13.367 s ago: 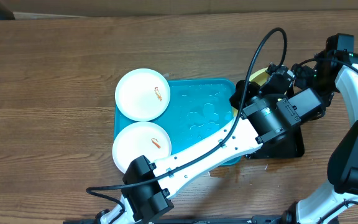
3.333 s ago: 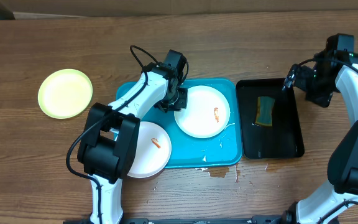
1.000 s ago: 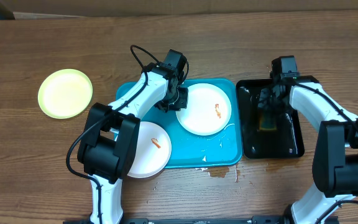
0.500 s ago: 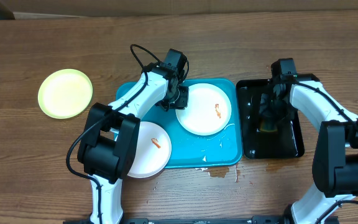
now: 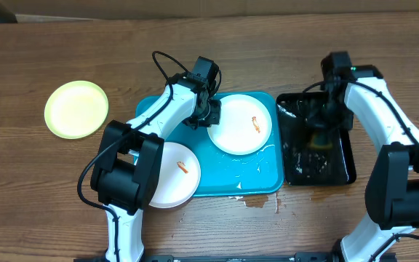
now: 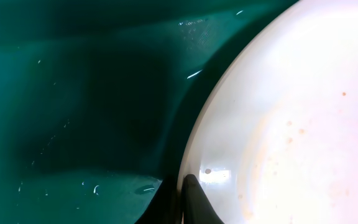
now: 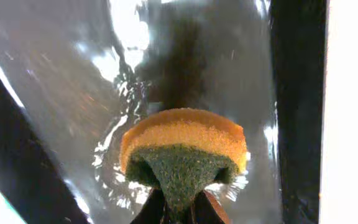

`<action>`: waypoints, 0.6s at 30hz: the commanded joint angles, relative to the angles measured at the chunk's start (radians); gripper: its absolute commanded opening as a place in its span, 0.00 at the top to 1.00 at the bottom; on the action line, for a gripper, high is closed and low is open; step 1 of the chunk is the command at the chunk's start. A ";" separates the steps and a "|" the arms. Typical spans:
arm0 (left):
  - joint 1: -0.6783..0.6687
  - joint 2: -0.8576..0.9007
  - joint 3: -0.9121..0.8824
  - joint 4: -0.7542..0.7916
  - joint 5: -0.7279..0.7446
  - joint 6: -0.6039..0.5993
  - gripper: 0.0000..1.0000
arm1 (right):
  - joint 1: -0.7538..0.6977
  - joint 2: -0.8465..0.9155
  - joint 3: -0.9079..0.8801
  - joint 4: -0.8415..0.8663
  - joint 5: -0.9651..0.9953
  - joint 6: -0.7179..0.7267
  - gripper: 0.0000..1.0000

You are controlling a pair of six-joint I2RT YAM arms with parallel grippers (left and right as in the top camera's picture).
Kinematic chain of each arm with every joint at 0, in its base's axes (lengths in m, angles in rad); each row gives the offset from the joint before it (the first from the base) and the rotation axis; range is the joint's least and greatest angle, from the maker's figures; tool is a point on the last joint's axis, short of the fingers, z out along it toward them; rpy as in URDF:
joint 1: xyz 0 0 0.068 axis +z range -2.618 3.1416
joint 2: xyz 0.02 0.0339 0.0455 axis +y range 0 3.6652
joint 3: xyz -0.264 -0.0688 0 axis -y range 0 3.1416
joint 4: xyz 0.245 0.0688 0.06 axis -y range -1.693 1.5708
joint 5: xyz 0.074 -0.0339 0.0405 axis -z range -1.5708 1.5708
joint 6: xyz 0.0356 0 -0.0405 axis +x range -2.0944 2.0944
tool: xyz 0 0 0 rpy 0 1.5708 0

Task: Clean dirty plates on tray and stack at the side
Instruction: 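Carry the sponge with the right gripper over the white plate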

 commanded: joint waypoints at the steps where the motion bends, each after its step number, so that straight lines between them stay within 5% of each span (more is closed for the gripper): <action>1: -0.006 0.004 -0.006 -0.014 -0.012 0.002 0.96 | 0.005 -0.008 0.013 -0.014 0.010 -0.027 0.96; 6: -0.006 0.004 -0.006 -0.032 -0.012 0.002 0.96 | -0.001 -0.008 0.016 -0.066 0.126 0.127 0.96; 8: -0.006 0.004 -0.006 -0.042 -0.012 0.003 0.96 | 0.015 -0.008 0.017 -0.068 0.062 0.050 0.96; 11: -0.006 0.004 -0.006 -0.051 -0.013 0.027 0.96 | 0.039 -0.008 0.017 -0.101 0.262 0.093 0.96; 18: -0.006 0.004 -0.006 -0.054 -0.012 0.029 0.96 | 0.042 -0.008 0.016 -0.093 0.164 0.099 0.96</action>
